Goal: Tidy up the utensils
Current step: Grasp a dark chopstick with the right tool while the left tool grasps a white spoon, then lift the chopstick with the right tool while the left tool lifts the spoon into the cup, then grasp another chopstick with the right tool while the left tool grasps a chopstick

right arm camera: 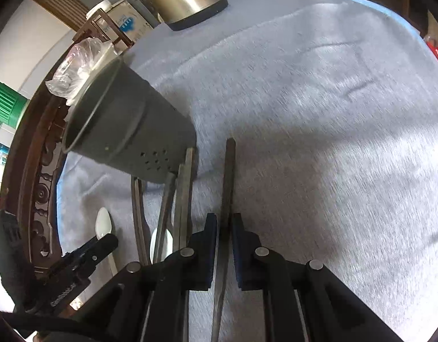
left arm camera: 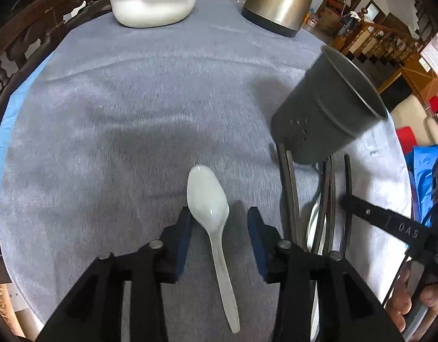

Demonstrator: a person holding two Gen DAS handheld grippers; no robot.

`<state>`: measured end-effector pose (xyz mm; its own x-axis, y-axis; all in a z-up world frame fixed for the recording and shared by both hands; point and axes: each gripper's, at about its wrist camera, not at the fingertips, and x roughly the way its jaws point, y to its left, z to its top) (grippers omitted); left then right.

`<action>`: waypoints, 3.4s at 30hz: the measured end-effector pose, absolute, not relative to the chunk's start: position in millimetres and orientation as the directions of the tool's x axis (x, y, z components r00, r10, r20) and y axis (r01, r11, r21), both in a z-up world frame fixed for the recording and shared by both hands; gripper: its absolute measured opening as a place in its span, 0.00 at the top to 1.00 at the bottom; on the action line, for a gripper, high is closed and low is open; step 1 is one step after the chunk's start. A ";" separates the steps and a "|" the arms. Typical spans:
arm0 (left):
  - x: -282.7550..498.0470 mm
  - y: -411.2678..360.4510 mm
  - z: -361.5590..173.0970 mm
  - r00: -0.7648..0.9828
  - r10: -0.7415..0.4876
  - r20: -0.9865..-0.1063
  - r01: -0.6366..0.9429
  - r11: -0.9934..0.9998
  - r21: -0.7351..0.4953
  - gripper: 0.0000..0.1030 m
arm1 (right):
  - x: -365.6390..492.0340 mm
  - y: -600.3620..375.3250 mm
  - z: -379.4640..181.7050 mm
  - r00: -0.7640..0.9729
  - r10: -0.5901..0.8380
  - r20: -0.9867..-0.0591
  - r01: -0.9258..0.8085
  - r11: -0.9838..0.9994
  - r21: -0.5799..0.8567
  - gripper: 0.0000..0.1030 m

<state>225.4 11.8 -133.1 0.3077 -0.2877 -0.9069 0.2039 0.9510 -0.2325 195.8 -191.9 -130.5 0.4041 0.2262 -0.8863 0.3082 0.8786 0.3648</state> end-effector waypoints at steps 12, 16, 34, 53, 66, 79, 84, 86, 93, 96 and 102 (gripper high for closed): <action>228.9 17.3 -117.4 0.354 -0.330 -0.875 0.207 0.940 -0.271 0.72 | 170.7 -199.7 -87.9 0.518 0.251 -0.818 0.190 0.898 0.397 0.94; 208.8 28.6 -79.5 0.418 -0.369 -0.830 0.228 0.927 -0.297 0.72 | 150.8 -203.0 -48.7 0.616 0.253 -0.746 0.131 0.901 0.414 0.94; 196.5 20.5 -6.8 0.595 -0.401 -0.697 0.273 0.916 -0.293 0.72 | 159.8 -224.4 -60.5 0.501 0.219 -0.837 0.271 0.879 0.392 0.53; 200.4 20.3 13.9 0.666 -0.435 -0.607 0.310 0.901 -0.304 0.71 | 167.7 -207.0 -60.7 0.505 0.109 -0.856 0.218 0.944 0.248 0.94; 235.2 -10.9 59.5 0.831 -0.436 -0.346 0.307 0.877 -0.370 0.71 | 144.7 -211.3 95.5 0.927 0.088 -0.364 0.079 0.905 0.419 0.94; 269.5 -32.5 -14.7 0.804 -0.421 -0.420 0.282 0.892 -0.353 0.71 | 216.6 -158.8 61.5 0.971 -0.012 -0.240 0.084 0.952 0.294 0.94; 250.4 -12.8 -13.3 0.808 -0.418 -0.415 0.291 0.896 -0.336 0.70 | 217.7 -167.6 37.8 0.923 0.103 -0.370 0.030 0.941 0.336 0.90; 240.2 -4.2 -11.3 0.808 -0.407 -0.427 0.290 0.904 -0.314 0.68 | 210.3 -177.8 33.0 0.903 0.134 -0.409 0.034 0.925 0.378 0.89; 191.2 25.1 -35.0 0.731 -0.374 -0.571 0.295 0.927 -0.230 0.50 | 154.1 -207.7 20.4 0.858 0.187 -0.478 0.053 0.894 0.445 0.61; 178.6 30.6 -60.0 0.634 -0.391 -0.667 0.291 0.920 -0.262 0.50 | 127.5 -212.3 -1.5 0.823 0.237 -0.516 0.057 0.870 0.490 0.30; 143.5 22.1 -106.2 0.472 -0.412 -0.779 0.308 0.905 -0.292 0.50 | 110.7 -206.3 -64.9 0.673 0.312 -0.671 0.096 0.863 0.497 0.63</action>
